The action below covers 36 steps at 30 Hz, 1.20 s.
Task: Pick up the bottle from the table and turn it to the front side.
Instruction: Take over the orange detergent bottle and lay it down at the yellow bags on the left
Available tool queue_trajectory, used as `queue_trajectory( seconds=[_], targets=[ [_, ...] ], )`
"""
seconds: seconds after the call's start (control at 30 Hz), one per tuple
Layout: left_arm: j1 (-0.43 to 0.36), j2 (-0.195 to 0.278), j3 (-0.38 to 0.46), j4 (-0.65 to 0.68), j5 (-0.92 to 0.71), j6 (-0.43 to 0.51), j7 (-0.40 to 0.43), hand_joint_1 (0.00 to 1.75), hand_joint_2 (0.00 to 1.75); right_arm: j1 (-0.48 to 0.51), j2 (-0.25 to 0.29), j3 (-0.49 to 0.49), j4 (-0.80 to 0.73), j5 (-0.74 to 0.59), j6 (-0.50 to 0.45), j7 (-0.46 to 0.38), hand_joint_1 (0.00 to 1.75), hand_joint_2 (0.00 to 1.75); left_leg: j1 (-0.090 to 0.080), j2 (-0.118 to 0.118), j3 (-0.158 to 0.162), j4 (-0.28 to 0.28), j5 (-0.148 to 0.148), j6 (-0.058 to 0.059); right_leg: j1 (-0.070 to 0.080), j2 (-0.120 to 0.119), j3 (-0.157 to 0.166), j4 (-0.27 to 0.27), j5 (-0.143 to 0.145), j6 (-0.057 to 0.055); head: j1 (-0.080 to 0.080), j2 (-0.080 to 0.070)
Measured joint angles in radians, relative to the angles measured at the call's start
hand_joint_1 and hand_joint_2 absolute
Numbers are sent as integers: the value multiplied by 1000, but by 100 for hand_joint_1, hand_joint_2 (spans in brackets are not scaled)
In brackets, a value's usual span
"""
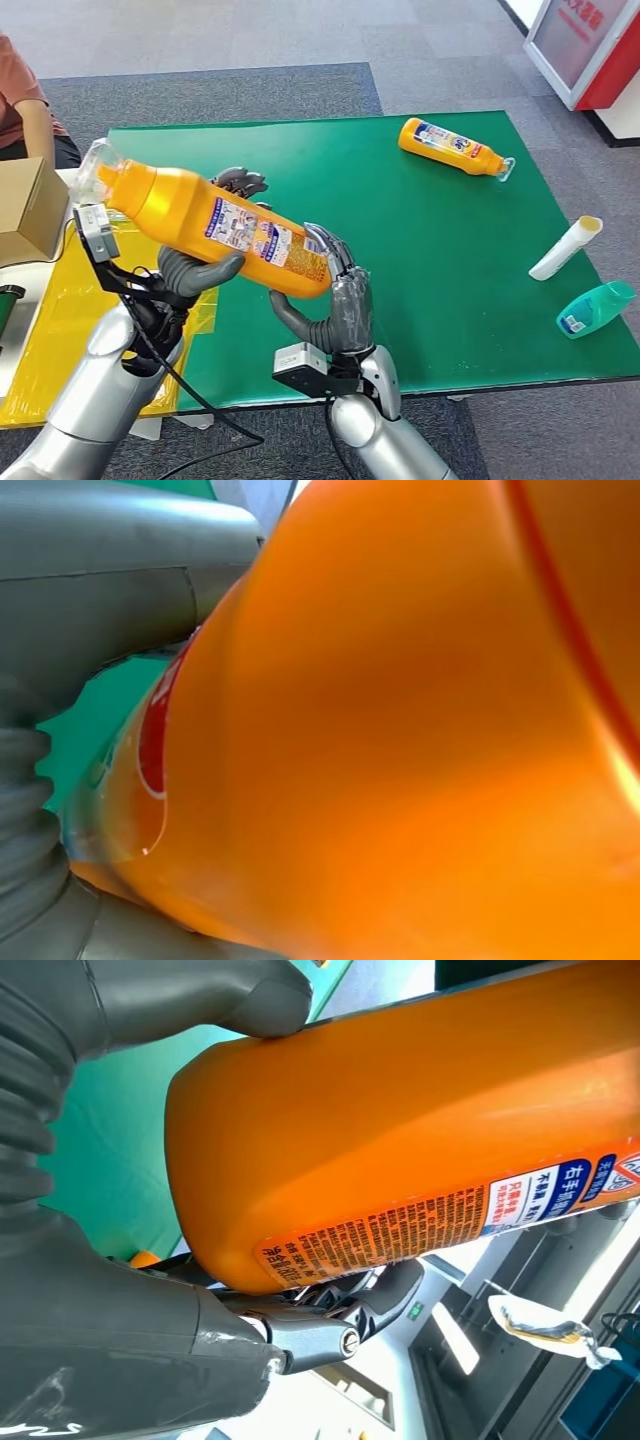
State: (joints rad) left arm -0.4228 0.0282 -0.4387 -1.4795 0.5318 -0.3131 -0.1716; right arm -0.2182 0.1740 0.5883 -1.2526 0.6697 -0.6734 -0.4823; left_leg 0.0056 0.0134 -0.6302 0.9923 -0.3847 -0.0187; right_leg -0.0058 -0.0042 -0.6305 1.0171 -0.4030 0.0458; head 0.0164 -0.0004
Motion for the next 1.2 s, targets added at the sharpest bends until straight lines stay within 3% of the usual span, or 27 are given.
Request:
queue_trajectory(
  seconds=[0.37, 0.4, 0.5, 0.53, 0.63, 0.77, 0.93, 1.07, 1.13, 1.2],
  targets=[
    [0, -1, -1, 1, 7, -2, -3, 175, 175, -3, -1, 8, 6, -5, -5, 1, 175, 175, 0, 0, 0, 0, 0, 0, 0, 0, 0, 0, 0, 0, 0, 0],
    [3, -2, 0, 1, 10, 8, -8, 175, 175, -3, -1, 8, 6, -5, -7, 3, 148, 175, 0, 0, 0, 0, 0, 0, 0, 0, 0, 0, 0, 0, 0, 0],
    [24, -16, 6, -6, 9, 73, -30, 175, 175, -1, -1, 8, 6, -5, -9, 17, 18, 175, 0, 0, 0, 0, 0, 0, 0, 0, 0, 0, 0, 0, 0, 0],
    [37, -24, 10, -14, -2, 114, -38, 175, 175, 0, -2, 8, 6, -5, -7, 25, 0, 175, 0, 0, 0, 0, 0, 0, 0, 0, 0, 0, 0, 0, 0, 0],
    [81, -46, 32, -58, -51, 262, -68, 175, 175, 1, -5, 5, 6, -12, 6, 54, 0, 175, 0, 0, 0, 0, -1, 0, 0, 0, 0, 0, 0, 0, 0, 0],
    [127, -56, 55, -122, -134, 372, -118, 175, 175, 5, -14, -6, 6, -65, 55, 73, 0, 175, 0, 0, 0, 0, -1, 0, 0, 0, 0, 0, 0, 0, 0, 0],
    [182, -58, 82, -214, -353, 584, -243, 175, 175, 26, -23, -58, -9, -289, 216, 78, 0, 175, 0, 0, 0, 0, -1, 0, 0, 0, 0, 0, 0, 0, 0, 0],
    [227, -53, 103, -276, -685, 840, -346, 175, 175, 45, -28, -115, -33, -397, 291, 79, 0, 175, 0, 0, 0, 0, -1, 0, 0, 0, 0, 0, -1, -1, 0, 0],
    [250, -54, 118, -296, -921, 946, -357, 175, 175, 51, -30, -140, -43, -415, 306, 79, 0, 175, 0, 0, 0, 0, -1, 0, 0, 0, 0, 0, -1, 0, 0, 0],
    [274, -63, 147, -309, -1188, 994, -340, 175, 175, 56, -31, -160, -54, -423, 315, 79, 0, 175, 0, 0, 0, 0, -1, 0, 0, 0, 0, 0, -1, 0, 0, 0]
  ],
)
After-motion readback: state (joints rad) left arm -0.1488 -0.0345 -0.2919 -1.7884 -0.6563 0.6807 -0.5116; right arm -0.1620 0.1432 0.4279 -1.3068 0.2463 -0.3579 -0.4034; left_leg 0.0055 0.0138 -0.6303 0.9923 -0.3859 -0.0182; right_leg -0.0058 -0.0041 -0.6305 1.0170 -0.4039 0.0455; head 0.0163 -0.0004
